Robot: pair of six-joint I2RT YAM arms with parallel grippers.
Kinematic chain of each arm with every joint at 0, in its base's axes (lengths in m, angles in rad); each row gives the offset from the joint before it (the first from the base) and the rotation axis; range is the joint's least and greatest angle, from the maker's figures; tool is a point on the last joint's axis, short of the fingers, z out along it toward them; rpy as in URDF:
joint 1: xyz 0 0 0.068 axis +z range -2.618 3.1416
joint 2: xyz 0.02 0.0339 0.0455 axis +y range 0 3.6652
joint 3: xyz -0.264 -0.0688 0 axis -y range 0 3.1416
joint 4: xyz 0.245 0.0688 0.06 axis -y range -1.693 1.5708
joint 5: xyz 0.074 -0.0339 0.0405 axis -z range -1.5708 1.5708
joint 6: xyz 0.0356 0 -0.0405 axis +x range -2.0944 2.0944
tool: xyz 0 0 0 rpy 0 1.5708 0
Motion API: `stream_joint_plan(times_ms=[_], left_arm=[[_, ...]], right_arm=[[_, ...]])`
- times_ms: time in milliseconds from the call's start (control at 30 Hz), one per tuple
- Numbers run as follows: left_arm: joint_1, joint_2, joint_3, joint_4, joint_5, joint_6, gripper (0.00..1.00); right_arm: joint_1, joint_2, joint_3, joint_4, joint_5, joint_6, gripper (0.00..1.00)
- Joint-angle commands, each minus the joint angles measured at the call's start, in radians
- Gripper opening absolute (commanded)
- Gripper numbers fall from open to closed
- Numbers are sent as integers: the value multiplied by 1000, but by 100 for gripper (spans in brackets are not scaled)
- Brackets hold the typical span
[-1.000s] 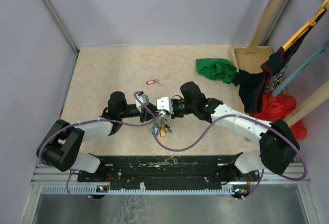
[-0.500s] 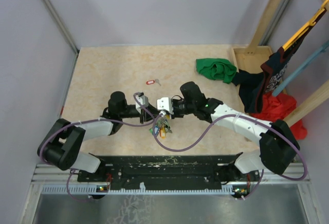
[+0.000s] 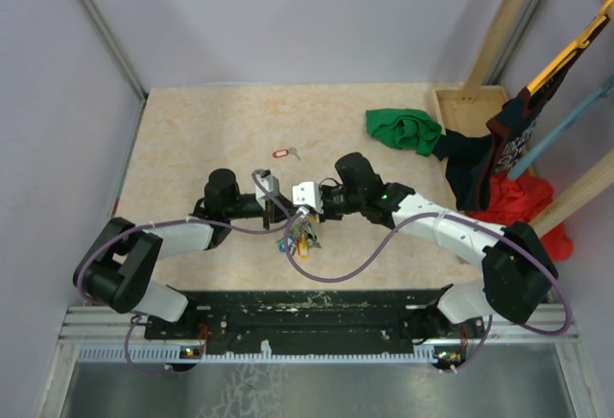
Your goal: Put the keys on the keyring
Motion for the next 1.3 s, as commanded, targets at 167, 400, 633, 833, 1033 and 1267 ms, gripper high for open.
stream_joint_plan(times_ms=[167, 400, 633, 833, 1033, 1267], left_arm=[[6, -13, 6, 69, -49, -94, 0], [11, -35, -22, 117, -85, -120, 0], [11, -50, -54, 203, -107, -155, 0], [11, -53, -80, 280, -130, -191, 0], [11, -58, -96, 314, -154, -205, 0], [11, -58, -108, 347, -170, -218, 0]], right_arm=[[15, -42, -13, 25, 71, 31, 0], [15, -26, -73, 48, 112, 58, 0], [15, -18, -90, 100, 55, 84, 0], [26, 13, -88, 137, 16, 96, 0], [41, 48, -90, 171, 12, 103, 0], [68, 82, -75, 200, 19, 104, 0]])
